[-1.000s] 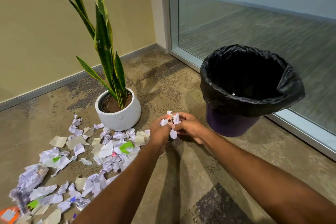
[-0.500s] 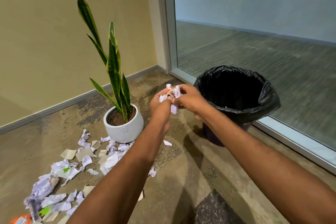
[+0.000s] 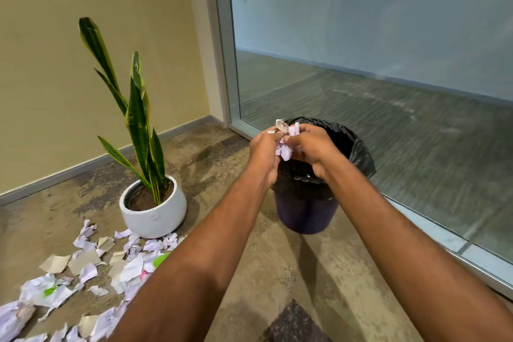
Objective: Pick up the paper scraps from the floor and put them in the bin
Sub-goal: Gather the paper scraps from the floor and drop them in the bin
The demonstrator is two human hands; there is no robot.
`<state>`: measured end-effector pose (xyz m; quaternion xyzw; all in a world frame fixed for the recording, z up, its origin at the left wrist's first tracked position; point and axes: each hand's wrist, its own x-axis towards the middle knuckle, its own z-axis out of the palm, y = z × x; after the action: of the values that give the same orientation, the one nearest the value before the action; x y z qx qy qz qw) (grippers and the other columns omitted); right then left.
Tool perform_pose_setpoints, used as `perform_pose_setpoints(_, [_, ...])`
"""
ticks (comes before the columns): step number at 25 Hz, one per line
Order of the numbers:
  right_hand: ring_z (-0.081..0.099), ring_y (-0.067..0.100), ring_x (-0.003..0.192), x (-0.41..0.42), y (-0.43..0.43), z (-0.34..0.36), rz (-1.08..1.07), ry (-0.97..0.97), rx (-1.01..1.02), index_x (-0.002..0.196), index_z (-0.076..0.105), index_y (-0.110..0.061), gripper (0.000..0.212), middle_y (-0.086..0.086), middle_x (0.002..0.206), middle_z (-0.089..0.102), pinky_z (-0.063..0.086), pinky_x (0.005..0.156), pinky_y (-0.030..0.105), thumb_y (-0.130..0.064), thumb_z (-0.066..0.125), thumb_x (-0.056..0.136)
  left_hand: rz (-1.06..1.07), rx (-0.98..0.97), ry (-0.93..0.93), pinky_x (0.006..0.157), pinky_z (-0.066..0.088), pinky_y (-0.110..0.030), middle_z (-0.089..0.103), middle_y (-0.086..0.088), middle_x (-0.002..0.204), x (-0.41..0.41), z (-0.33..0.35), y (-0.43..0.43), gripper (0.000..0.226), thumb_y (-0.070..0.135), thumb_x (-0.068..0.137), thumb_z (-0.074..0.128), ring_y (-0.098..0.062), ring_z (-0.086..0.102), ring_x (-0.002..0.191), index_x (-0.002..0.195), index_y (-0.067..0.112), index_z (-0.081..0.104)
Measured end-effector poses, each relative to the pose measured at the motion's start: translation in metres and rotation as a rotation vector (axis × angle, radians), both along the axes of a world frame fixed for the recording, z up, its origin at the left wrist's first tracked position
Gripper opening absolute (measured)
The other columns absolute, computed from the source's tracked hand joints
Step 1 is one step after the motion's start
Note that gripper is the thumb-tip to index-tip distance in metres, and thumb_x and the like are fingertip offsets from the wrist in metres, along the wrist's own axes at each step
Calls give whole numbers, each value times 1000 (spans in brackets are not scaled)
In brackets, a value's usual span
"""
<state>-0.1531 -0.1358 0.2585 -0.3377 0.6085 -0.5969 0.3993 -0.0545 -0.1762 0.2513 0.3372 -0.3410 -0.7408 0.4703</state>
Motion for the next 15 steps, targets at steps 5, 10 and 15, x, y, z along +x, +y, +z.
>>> perform_pose_setpoints(5, [71,18,71,-28,8,-7,-29,-121,50,102,72,-16,10,0,78,78,58,72,35,-9,66,100,-209,52,23,81,54,-38,65,-18,101,-18,3,1,22,21,106,52,-24,64,80,110,3,64])
perform_pose_setpoints(10, [58,16,92,-35,9,-10,-74,-76,94,123,72,-19,27,-4,107,69,57,82,50,-30,73,98,-262,60,-135,119,35,-53,36,-20,165,-16,0,-5,76,62,99,54,-36,33,155,155,11,45])
perform_pose_setpoints(15, [69,24,102,-29,5,-6,-78,-120,-5,109,73,-16,11,7,106,73,62,91,47,-14,67,99,-226,5,-100,123,35,-48,37,-22,165,-8,-1,-4,72,57,102,53,-38,33,156,157,10,45])
